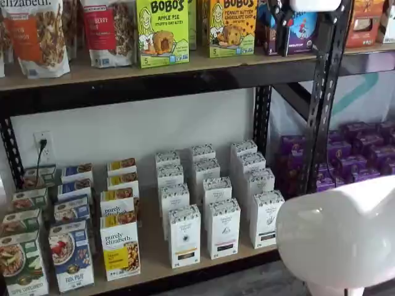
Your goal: Pick up the white box with a green strip in the middle, on the bottom shelf, the sixth box from the left
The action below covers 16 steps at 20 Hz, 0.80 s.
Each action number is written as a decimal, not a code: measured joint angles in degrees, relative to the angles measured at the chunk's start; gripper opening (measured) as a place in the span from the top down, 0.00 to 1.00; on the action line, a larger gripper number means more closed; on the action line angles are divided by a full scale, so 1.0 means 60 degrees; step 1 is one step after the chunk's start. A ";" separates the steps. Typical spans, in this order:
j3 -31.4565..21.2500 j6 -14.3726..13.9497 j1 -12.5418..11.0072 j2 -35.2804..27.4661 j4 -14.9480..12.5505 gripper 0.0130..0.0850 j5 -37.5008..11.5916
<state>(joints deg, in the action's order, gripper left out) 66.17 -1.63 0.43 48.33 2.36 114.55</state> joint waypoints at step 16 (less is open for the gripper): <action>-0.1404 -0.0061 0.0305 0.0298 -0.0984 0.00 -0.2037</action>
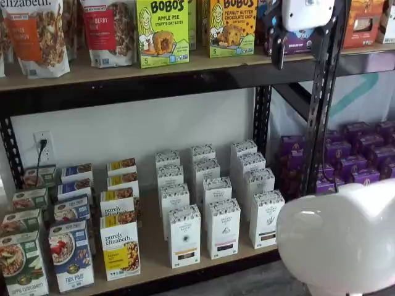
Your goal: Pick up the white box with a green strip in the middle, on the bottom shelf, the sixth box from the left
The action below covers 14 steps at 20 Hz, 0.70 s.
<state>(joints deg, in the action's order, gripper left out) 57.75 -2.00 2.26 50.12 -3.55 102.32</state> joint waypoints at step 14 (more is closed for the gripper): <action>-0.3289 0.0906 -0.0981 -0.0455 0.1075 0.00 -0.3963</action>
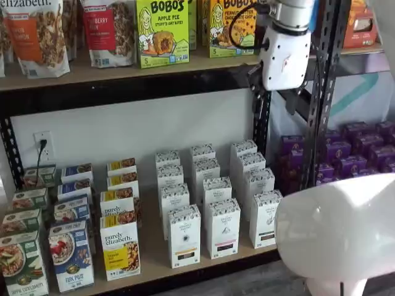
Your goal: Pick up the white box with a green strip in the middle, on the bottom shelf, the sixth box from the left
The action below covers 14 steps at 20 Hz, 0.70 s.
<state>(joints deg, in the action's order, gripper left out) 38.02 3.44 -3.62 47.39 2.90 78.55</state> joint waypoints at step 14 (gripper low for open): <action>-0.2703 -0.0182 0.0125 -0.2350 -0.0419 0.00 -0.4899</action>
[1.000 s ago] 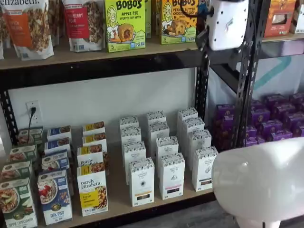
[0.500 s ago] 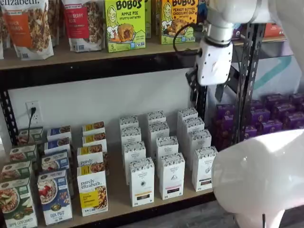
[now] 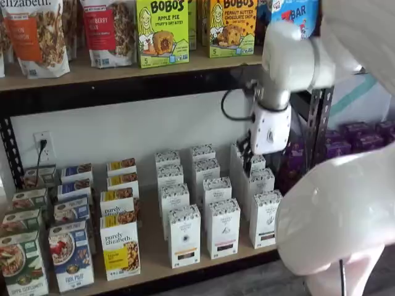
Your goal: Pick up the white box with a green strip in the middle, on the bottom shelf, the sixth box from the left
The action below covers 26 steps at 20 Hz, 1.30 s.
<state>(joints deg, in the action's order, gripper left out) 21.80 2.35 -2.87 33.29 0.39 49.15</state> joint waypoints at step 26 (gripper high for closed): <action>0.1110 0.0515 -0.0294 -0.7356 0.0123 0.00 -0.6139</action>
<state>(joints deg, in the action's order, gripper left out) 28.46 5.44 -4.64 -10.85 1.12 12.32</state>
